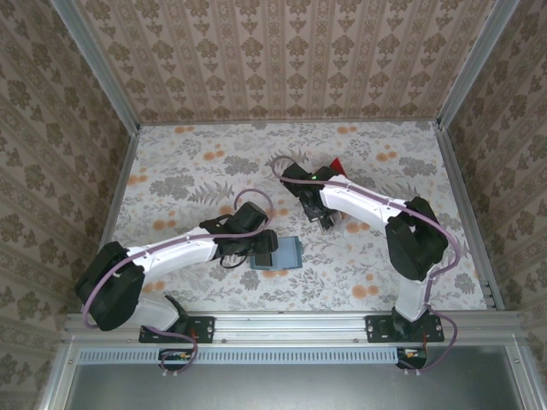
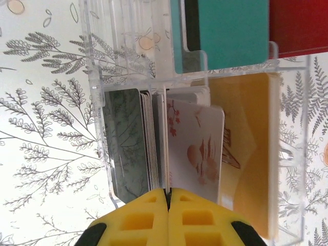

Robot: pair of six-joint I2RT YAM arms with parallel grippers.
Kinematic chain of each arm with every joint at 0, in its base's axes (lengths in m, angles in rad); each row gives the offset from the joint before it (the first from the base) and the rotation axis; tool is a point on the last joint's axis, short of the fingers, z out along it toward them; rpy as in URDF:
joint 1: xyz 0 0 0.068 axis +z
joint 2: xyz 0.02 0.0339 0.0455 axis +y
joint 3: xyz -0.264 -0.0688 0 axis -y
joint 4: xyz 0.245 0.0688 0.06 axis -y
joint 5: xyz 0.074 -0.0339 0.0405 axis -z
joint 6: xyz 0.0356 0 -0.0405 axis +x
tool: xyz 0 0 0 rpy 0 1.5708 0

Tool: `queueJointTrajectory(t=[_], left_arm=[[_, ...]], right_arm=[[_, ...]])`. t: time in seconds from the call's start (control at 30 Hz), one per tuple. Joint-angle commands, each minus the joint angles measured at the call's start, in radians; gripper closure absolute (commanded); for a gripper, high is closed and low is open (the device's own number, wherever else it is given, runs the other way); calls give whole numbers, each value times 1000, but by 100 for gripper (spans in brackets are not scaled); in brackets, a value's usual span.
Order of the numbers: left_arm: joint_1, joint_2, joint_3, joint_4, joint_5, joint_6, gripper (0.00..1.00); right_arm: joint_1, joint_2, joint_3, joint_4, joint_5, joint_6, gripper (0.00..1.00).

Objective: Put the credit cards into the card holder
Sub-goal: Pick up several credit cards from the storage box.

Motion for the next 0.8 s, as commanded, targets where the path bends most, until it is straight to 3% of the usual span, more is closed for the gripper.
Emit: queueJointTrajectory(t=[0.0, 0.37, 0.57, 0.77], left_arm=[[10, -33, 9, -14, 8, 4, 36], [19, -91, -17, -1, 16, -12, 35], [41, -151, -38, 48, 62, -35, 35], [100, -258, -90, 208, 174, -106, 29]], right_arm=[[-8, -58, 6, -47, -32, 51, 95], [-49, -189, -46, 6, -140, 64, 99], [-114, -338, -142, 130, -427, 79, 100], [-140, -518, -305, 410, -809, 207, 100]])
